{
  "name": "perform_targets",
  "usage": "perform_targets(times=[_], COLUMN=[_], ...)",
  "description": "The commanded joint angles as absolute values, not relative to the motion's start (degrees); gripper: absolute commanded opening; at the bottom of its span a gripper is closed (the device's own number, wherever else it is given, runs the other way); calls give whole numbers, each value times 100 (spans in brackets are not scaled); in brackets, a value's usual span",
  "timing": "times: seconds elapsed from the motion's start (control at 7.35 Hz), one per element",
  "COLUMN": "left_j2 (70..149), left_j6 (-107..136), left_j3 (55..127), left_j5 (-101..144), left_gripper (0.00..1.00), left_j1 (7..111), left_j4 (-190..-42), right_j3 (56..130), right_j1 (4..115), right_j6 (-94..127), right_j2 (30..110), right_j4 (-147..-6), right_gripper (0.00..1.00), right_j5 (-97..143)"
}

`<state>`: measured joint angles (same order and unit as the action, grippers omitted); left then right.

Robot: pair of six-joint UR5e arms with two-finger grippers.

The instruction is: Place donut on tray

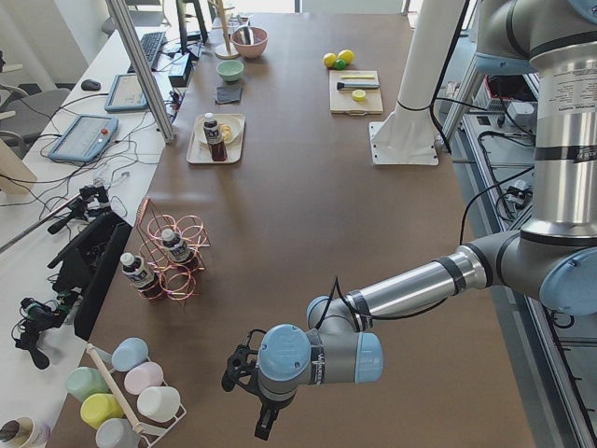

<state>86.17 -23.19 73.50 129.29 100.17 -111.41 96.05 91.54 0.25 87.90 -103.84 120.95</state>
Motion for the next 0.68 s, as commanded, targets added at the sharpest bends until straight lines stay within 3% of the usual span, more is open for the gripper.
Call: perform_targets(times=[0.0,0.27,0.54], left_j2=[8613,8613,8465], left_j6=[-2050,-1242,-1265], left_j3=[7330,7348,7391], left_j5=[12920,12929,12937], left_gripper=[98,98,98], left_j1=[9854,9406,9404], left_j4=[-11118,-11136,-11214], right_j3=[9396,8905,8912], right_j1=[9097,8992,8991], right_j6=[9,44,44], right_j2=[8965,8965,8947], right_j4=[-10179,-9442,-9422], right_gripper=[100,100,100], right_j5=[12357,12803,12797])
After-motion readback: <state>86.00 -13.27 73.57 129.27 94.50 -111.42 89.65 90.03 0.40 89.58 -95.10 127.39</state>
